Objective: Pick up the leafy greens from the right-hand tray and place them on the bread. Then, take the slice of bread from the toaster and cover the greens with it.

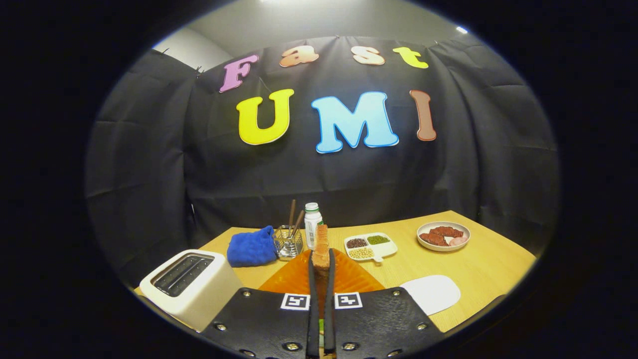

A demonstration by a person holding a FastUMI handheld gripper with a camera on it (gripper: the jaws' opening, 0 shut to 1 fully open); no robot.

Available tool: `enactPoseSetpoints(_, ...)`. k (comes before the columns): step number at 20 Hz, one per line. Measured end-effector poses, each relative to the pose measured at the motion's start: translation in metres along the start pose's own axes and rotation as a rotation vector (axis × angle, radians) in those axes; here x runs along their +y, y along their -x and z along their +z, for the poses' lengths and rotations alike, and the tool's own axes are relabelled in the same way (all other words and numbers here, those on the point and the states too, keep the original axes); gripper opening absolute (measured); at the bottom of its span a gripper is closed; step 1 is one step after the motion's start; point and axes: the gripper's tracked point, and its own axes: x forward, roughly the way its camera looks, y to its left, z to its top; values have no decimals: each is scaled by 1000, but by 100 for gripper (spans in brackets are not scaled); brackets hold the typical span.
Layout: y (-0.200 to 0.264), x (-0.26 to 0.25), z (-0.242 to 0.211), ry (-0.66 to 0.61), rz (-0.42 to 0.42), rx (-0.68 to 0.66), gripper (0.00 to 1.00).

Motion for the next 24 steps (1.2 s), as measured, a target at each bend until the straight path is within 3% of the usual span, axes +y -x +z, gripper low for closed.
enactPoseSetpoints(8, -14, 20, -33, 83, 32, 12, 4)
enactPoseSetpoints(18, -17, 49, -64, 20, 98, 40, 4)
enactPoseSetpoints(24, -24, 32, -84, 24, 77, 94, 4)
